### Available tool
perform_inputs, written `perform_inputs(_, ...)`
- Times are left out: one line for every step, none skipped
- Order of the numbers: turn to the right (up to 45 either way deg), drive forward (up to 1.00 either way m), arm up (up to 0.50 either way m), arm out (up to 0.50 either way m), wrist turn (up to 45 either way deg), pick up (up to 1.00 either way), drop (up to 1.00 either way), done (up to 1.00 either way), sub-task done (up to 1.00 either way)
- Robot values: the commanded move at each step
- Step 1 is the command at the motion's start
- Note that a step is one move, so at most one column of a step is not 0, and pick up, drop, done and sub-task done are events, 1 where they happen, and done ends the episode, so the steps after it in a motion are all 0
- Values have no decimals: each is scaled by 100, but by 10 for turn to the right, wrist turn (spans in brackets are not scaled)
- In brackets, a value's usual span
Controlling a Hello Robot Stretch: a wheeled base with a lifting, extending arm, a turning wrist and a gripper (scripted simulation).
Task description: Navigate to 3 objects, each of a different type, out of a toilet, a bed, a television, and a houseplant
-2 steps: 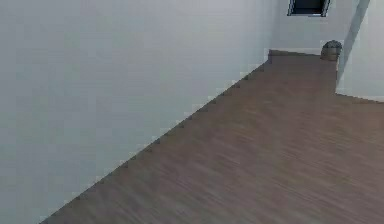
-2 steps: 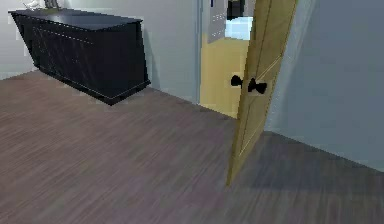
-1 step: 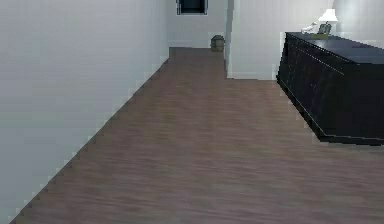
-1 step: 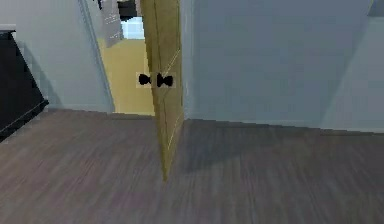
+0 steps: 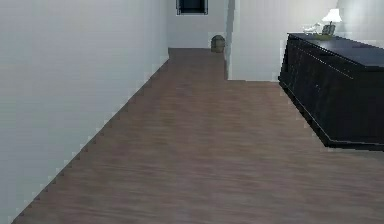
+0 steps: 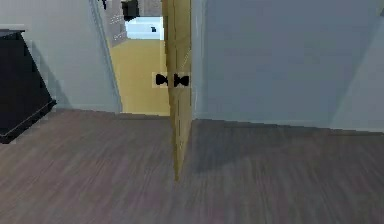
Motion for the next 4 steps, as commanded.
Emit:
perform_inputs(-450,0,0,0,0,0,0,0,0)
perform_inputs(-450,0,0,0,0,0,0,0,0)
perform_inputs(-450,0,0,0,0,0,0,0,0)
perform_inputs(0,0,0,0,0,0,0,0,100)
